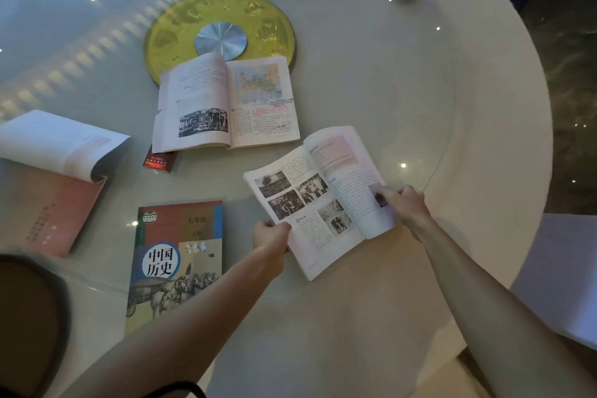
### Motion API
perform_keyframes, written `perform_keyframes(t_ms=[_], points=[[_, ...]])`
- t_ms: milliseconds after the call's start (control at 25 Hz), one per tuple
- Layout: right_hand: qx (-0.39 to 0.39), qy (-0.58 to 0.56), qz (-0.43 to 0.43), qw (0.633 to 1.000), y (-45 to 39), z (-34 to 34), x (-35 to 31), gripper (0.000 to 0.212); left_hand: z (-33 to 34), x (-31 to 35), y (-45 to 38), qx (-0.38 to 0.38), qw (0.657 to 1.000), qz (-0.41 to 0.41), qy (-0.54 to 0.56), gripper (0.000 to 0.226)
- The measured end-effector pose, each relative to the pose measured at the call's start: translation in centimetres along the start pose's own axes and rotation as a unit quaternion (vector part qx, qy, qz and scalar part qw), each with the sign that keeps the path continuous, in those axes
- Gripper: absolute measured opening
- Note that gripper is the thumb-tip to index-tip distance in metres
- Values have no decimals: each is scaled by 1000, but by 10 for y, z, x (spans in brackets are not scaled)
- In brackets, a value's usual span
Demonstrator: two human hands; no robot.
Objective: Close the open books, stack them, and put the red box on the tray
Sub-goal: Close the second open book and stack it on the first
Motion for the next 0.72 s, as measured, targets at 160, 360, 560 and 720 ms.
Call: perform_keyframes(t_ms=[160, 360, 560, 720], points=[[-84, -101, 2, 991, 13, 4, -7, 27, -18, 29, 33, -48, 992, 118, 7, 11], [-83, -266, 15, 960, 32, 18, 3, 29, -25, 74, 75, -97, 966, 235, -50, 5], [-55, -330, -25, 942, 59, 23, 3, 29, 21, 76, 93, -163, 947, 259, -93, 22], [-48, -321, -55, 944, 72, 15, 2, 30, 64, 58, 95, -169, 934, 277, -147, 30]])
Point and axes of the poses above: each hand's wrist, its own y-axis away from the middle knuckle, its own z-axis out of the palm, x = y × z, the point moved 4 cm from there along -y, towards the middle knuckle, and after that the axes turned 12 degrees about -z, right-handed, at the moved point
